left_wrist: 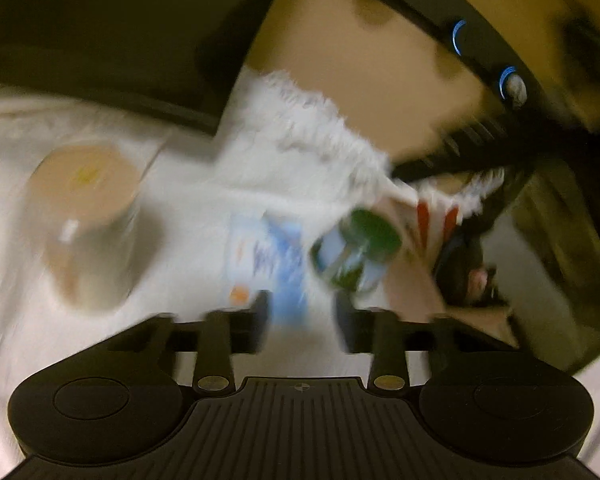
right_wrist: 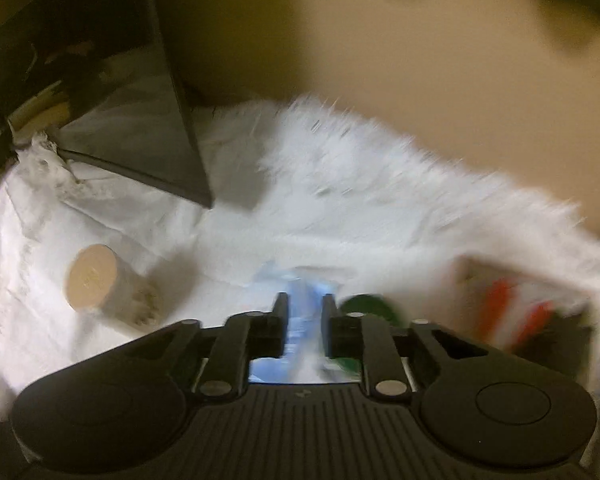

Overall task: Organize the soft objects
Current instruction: 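Grasp the clear plastic strip on the cloth with the left gripper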

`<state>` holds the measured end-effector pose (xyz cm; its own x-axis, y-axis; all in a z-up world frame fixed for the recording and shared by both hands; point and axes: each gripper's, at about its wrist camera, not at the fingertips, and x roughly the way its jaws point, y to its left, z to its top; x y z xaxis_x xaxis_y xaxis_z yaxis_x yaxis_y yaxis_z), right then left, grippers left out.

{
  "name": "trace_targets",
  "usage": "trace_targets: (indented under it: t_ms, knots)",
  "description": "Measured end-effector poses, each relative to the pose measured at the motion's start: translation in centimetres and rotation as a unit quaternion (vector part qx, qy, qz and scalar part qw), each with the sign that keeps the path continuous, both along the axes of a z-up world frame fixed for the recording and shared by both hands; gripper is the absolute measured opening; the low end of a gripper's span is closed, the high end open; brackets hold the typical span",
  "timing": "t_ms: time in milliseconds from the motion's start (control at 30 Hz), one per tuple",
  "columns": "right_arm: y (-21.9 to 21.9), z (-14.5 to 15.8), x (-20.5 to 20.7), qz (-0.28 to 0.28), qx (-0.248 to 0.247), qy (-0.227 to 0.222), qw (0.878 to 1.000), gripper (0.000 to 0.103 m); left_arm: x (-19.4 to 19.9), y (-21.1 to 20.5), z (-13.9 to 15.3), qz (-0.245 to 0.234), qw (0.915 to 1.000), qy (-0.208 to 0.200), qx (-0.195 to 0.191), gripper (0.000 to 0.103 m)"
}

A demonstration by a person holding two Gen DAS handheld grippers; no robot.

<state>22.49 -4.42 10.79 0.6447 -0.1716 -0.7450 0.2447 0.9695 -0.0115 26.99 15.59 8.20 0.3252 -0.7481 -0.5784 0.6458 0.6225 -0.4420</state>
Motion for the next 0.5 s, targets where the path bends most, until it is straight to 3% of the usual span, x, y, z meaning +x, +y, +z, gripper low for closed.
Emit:
trace_targets:
  t_ms: [33, 133, 333, 500]
  knots:
    - [0.3, 0.4, -1.6, -0.001, -0.032, -0.014, 0.999, 0.034, 0.9, -1.1, 0.6, 0.0, 1.0, 0.0, -0.002, 0.033]
    - [0.4, 0.8, -5.5, 0.006, -0.071, -0.039, 0.997, 0.037, 4.0, -4.8, 1.6, -0.004, 0.9998, 0.009, 0.015, 0.033]
    - [-2.2, -1.0, -10.0, -0.023, -0.013, -0.04, 0.999, 0.037, 11.0, -11.5, -1.1, 0.031, 0.9918, 0.091, 0.084, 0.033]
    - [-3.8, -3.9, -11.9, -0.054, 0.004, -0.022, 0.998, 0.037, 12.7, -15.4, -4.3, 0.035, 0.9816, 0.104, 0.156, 0.033]
